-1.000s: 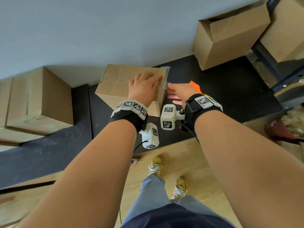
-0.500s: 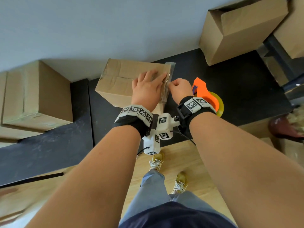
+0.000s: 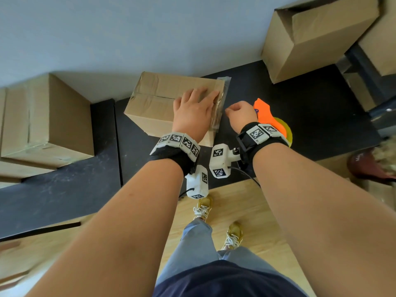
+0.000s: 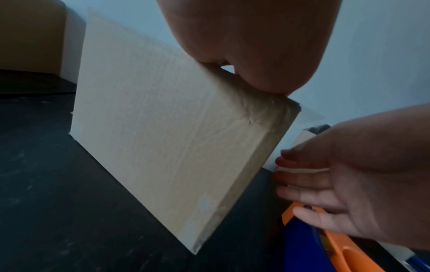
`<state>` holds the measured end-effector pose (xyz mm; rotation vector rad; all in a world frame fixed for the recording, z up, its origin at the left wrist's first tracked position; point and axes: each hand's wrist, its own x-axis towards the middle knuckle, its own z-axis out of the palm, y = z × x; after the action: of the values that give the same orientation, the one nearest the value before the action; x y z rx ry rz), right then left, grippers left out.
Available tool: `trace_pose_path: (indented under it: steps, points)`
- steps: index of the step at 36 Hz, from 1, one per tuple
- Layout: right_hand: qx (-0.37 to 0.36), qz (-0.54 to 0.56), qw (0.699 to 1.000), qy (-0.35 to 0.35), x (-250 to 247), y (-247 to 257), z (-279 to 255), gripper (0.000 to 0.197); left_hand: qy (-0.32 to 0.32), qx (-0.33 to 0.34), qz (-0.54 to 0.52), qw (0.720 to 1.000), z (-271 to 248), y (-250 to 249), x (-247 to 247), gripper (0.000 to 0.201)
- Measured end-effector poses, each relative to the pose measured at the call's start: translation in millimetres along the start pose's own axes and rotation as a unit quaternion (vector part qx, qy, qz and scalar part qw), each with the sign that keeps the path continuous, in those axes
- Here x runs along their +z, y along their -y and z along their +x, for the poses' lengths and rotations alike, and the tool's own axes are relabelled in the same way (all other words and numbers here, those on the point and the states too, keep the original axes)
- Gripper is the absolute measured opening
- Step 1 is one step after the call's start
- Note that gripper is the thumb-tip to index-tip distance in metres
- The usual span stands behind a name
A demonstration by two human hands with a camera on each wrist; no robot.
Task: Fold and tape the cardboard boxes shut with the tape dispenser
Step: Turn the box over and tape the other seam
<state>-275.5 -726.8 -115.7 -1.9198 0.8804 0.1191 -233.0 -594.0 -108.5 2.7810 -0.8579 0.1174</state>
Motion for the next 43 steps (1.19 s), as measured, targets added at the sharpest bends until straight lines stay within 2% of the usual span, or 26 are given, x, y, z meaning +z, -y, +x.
trace_pose_path:
  steps: [7, 12, 18, 20, 25, 28, 32, 36, 38, 40, 43]
  points:
    - [-0.024, 0.024, 0.997, -0.067, -23.4, 7.4, -11.4, 0.029, 0.002, -0.023, -0.047, 0.999, -5.1, -10.8, -12.0, 0.039]
    - [-0.028, 0.052, 0.996, -0.073, -27.5, 18.4, -18.0, 0.025, 0.042, -0.02, -0.047, 0.998, -8.9, -14.2, -23.6, 0.038]
    - [-0.01, 0.074, 0.993, -0.087, -29.5, 20.7, -27.6, 0.027, 0.05, -0.022, -0.072, 0.996, -19.2, -10.4, -34.3, 0.039]
    - [0.006, 0.082, 0.994, -0.067, -28.8, 20.5, -31.8, 0.028, 0.059, -0.02, -0.063, 0.996, -23.5, -7.9, -35.7, 0.042]
    - [0.02, 0.13, 0.991, 0.039, -23.6, 22.2, -43.9, 0.037, 0.048, -0.035, -0.068, 0.996, -34.0, 2.3, -33.8, 0.045]
    - [0.019, 0.149, 0.988, 0.041, -16.0, 22.5, -47.1, 0.024, 0.029, -0.043, -0.085, 0.995, -39.4, 6.9, -31.8, 0.044]
    - [0.016, 0.142, 0.989, 0.03, -9.1, 19.8, -49.2, 0.01, -0.004, -0.081, -0.19, 0.979, -41.9, 9.1, -29.1, 0.034]
    - [0.035, 0.172, 0.984, 0.036, -7.2, 19.4, -45.2, 0.014, -0.02, -0.081, -0.213, 0.973, -42.0, 11.1, -23.5, 0.025]
    - [0.073, 0.212, 0.972, 0.075, -8.4, 18.7, -43.1, 0.018, -0.023, -0.079, -0.213, 0.974, -41.9, 11.1, -22.1, 0.024]
    - [0.091, 0.207, 0.967, 0.12, -8.7, 19.1, -41.3, 0.013, -0.021, -0.077, -0.204, 0.976, -42.6, 11.5, -21.7, 0.024]
    - [0.11, 0.172, 0.971, 0.127, -12.4, 19.9, -41.8, 0.012, -0.019, -0.076, -0.201, 0.976, -44.3, 12.4, -21.4, 0.024]
